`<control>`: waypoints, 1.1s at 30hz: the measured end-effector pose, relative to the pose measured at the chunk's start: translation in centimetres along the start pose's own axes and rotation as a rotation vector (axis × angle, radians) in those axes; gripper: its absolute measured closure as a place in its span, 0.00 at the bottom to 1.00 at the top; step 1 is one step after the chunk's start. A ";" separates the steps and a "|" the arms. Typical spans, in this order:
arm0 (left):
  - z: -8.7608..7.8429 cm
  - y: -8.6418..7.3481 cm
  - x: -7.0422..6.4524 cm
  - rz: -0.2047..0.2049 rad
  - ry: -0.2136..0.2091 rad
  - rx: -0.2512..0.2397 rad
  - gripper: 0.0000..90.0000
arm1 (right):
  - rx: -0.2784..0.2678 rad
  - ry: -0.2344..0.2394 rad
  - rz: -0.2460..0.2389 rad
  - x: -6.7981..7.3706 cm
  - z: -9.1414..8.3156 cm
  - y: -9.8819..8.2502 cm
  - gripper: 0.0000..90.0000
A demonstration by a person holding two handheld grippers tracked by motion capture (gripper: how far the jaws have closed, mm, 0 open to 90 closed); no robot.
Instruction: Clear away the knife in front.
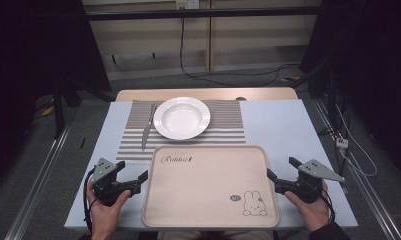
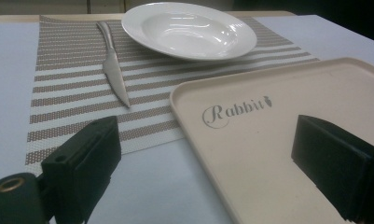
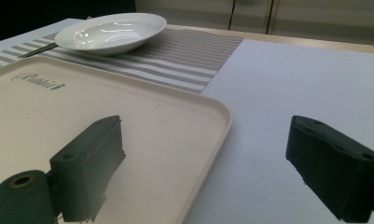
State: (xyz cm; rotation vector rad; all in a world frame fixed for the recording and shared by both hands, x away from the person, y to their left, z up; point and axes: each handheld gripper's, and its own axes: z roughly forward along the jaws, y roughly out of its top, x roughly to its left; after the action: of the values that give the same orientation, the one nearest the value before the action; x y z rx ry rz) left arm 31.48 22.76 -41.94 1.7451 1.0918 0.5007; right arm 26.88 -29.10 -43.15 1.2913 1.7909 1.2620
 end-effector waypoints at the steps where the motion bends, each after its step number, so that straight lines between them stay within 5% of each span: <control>1: 0.0 0.0 0.0 0.002 0.002 -0.001 0.09 | 0.000 0.000 0.000 0.0 0.0 0.0 0.12; 13: -0.3 1.1 -0.6 0.061 0.032 0.034 0.15 | 0.007 0.008 0.010 -0.2 0.3 0.0 0.12; 23: 1.2 2.8 1.1 0.015 -0.019 0.196 0.14 | 0.009 0.008 0.005 -0.1 0.2 0.0 0.12; 31: 3.2 4.3 3.0 -0.031 -0.044 0.233 0.13 | 0.013 0.005 0.007 0.0 0.2 0.0 0.12; 33: 3.5 4.6 3.3 -0.027 -0.023 0.239 0.12 | 0.009 0.002 0.005 0.0 0.1 0.0 0.12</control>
State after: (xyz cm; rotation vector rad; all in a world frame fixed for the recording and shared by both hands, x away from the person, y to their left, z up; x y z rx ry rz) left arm 37.79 23.18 -39.89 1.9347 1.1969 0.3429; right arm 26.99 -29.07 -43.24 1.3009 1.7974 1.2598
